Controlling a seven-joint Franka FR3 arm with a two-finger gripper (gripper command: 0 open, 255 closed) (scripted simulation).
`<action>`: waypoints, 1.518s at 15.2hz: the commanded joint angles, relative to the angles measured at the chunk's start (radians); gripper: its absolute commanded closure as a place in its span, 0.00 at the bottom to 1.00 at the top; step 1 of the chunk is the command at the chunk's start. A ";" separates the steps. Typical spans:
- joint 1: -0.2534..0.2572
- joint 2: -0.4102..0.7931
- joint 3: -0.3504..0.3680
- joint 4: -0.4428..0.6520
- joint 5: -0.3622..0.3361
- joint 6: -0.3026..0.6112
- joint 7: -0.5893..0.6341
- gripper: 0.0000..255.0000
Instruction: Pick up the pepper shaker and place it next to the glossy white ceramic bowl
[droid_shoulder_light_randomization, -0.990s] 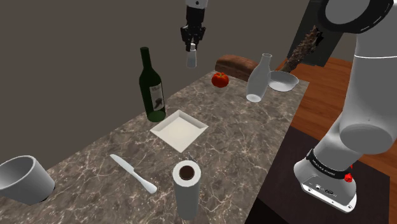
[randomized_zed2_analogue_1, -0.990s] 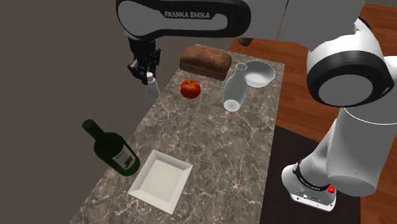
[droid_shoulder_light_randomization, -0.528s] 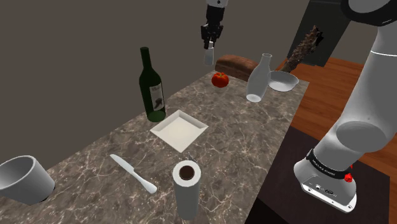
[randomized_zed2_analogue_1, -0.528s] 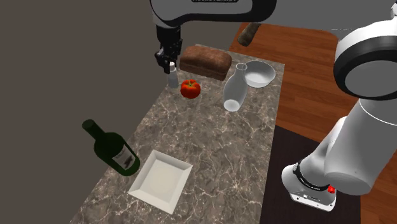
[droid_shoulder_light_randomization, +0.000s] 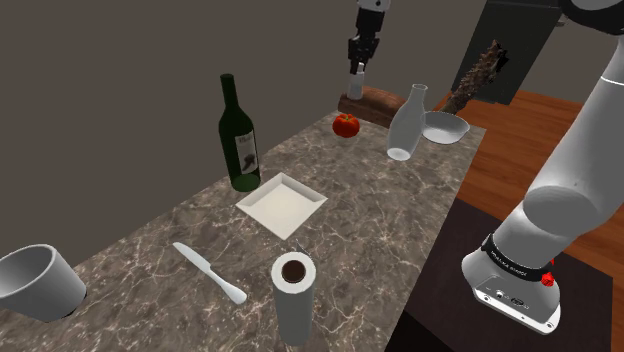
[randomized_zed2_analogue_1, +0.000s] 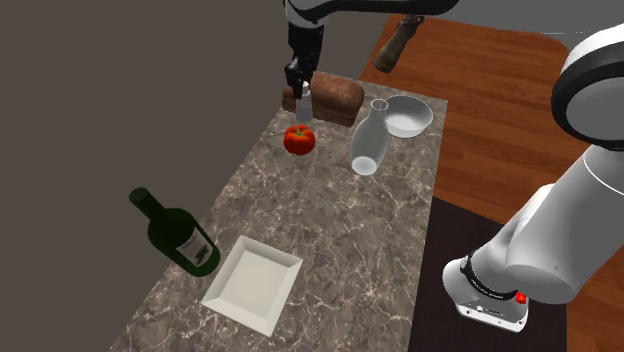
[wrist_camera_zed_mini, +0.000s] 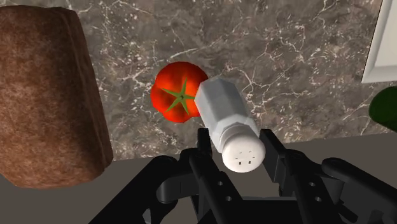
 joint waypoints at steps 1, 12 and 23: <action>-0.026 -0.021 -0.020 -0.026 0.004 0.000 -0.049 1.00; -0.164 -0.036 -0.133 -0.040 0.016 -0.030 -0.299 1.00; -0.291 0.045 -0.226 0.042 0.042 -0.058 -0.519 1.00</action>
